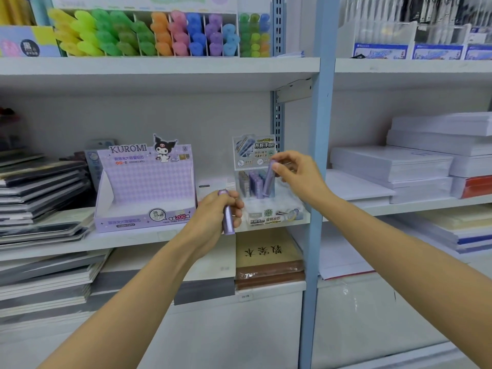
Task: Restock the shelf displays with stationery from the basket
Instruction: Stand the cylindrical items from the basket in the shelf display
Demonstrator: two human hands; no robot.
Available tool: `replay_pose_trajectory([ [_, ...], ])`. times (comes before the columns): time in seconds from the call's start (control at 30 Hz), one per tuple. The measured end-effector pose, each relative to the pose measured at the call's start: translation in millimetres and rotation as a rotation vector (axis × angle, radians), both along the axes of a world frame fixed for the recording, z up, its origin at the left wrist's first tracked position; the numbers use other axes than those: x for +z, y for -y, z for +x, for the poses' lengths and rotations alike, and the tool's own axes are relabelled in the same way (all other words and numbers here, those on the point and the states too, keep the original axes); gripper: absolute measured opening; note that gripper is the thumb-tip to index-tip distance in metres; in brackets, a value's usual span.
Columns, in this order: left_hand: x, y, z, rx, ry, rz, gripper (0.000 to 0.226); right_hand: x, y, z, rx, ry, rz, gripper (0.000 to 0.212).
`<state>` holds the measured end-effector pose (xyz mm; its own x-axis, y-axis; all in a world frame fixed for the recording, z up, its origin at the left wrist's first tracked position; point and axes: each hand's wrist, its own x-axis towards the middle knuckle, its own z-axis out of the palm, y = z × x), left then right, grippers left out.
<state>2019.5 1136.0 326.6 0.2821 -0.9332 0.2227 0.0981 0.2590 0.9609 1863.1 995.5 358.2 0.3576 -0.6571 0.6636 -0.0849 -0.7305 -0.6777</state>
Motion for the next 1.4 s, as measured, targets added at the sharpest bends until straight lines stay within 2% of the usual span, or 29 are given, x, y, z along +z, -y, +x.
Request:
replay_pose_trajectory([
  [0.13,-8.2,0.1,6.6,-0.045,0.076,-0.008,0.013,-18.2,12.8,11.9,-0.068,-0.1,-0.03,0.016],
  [0.3,-14.2,4.3,9.0,-0.013,0.041,0.006,0.016,-19.4,19.4,19.7,-0.054,-0.214,-0.103,0.016],
  [0.4,-17.2,7.3,9.8,-0.018,0.019,0.038,0.005,-11.0,24.3,18.0,-0.033,-0.334,-0.134,0.014],
  [0.53,-22.1,12.9,6.4,0.003,0.025,0.021,0.01,-16.8,22.6,20.4,-0.022,-0.269,-0.117,0.016],
  [0.63,-29.7,15.0,7.1,0.02,0.073,-0.015,0.007,-27.8,21.0,24.1,-0.091,-0.224,-0.176,0.01],
  [0.73,-31.8,12.4,10.9,0.038,0.107,-0.037,0.016,-32.7,22.4,26.6,-0.21,-0.285,-0.265,0.009],
  [0.9,-31.5,8.2,13.8,0.096,0.17,-0.023,0.021,-29.6,17.5,19.8,-0.222,-0.36,-0.197,0.022],
  [0.97,-31.3,7.3,11.3,0.12,0.177,-0.032,0.021,-25.5,6.8,15.7,-0.147,-0.25,-0.169,0.023],
  [1.03,-29.7,7.5,6.8,0.146,0.188,-0.046,0.023,-19.9,-9.4,13.3,0.045,-0.134,-0.057,0.022],
  [1.13,-26.1,7.7,-3.1,0.167,0.212,-0.065,0.032,-15.8,-32.3,12.6,0.303,-0.159,0.13,0.023],
  [1.23,-23.0,6.5,-14.1,0.158,0.222,-0.101,0.039,-15.8,-40.4,10.5,0.334,-0.185,0.106,0.016],
  [1.3,-24.5,6.3,-18.6,0.235,0.333,-0.138,0.038,-12.7,-37.4,5.6,0.291,-0.098,0.108,0.016],
  [1.4,-35.9,2.8,-17.9,0.385,0.751,-0.235,0.033,-7.0,-23.5,-6.2,0.118,0.04,0.048,0.017],
])
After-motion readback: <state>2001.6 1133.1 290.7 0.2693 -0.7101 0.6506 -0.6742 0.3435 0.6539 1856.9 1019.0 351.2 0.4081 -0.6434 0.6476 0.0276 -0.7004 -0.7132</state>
